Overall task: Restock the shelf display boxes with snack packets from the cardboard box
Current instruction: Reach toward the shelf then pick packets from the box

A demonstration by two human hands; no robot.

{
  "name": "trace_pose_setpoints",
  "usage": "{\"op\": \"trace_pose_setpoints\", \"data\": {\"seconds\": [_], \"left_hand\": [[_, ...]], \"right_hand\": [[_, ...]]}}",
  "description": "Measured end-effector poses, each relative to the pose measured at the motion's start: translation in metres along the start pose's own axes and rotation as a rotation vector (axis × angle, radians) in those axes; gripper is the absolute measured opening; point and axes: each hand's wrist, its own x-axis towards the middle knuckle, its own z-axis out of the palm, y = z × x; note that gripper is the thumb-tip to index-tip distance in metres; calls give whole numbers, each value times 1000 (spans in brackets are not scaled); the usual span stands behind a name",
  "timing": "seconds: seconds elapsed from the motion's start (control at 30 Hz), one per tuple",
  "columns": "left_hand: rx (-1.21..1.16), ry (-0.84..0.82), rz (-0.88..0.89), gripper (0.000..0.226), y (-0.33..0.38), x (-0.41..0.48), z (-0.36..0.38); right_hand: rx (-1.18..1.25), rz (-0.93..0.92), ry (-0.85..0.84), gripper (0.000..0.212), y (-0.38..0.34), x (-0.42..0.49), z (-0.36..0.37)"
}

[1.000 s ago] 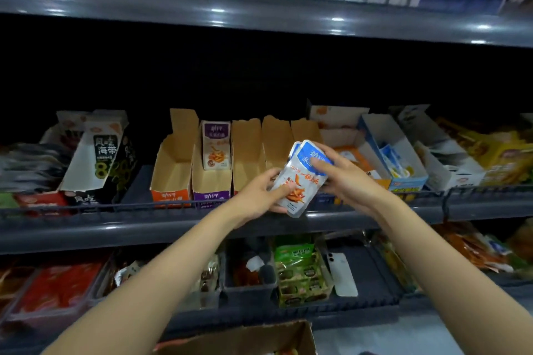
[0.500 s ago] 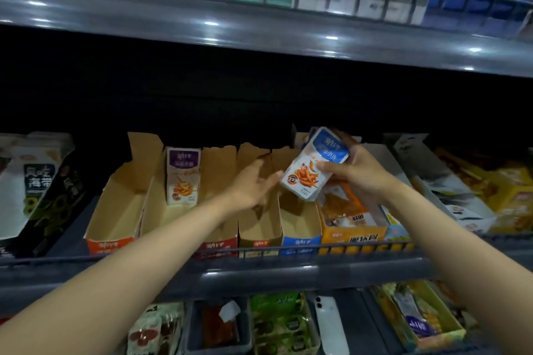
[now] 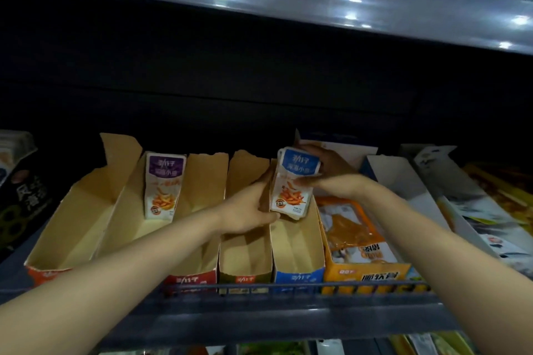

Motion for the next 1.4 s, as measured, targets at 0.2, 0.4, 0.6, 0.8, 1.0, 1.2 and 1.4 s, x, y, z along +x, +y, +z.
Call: {"op": "trace_pose_setpoints", "data": {"seconds": [0.2, 0.4, 0.6, 0.8, 1.0, 1.2, 1.4], "left_hand": [[-26, -26, 3, 58, 2, -1, 0], [-35, -16, -15, 67, 0, -1, 1], [-38, 0, -14, 72, -2, 1, 4], [-34, 15, -4, 71, -3, 0, 4], [-35, 45, -6, 70, -2, 0, 8], [-61, 74, -42, 61, 4, -4, 8], [119, 169, -58, 65, 20, -21, 5]], "right_hand": [[-480, -98, 4, 54, 8, 10, 11], [-518, -161, 54, 57, 21, 18, 10], [-271, -143, 79, 49, 23, 13, 19], [-298, -100, 81, 42, 18, 16, 18], [-236, -125, 115, 47, 21, 9, 22], [-299, -88, 157, 66, 14, -4, 22], [-369, 86, 119, 44, -6, -33, 17]]}}
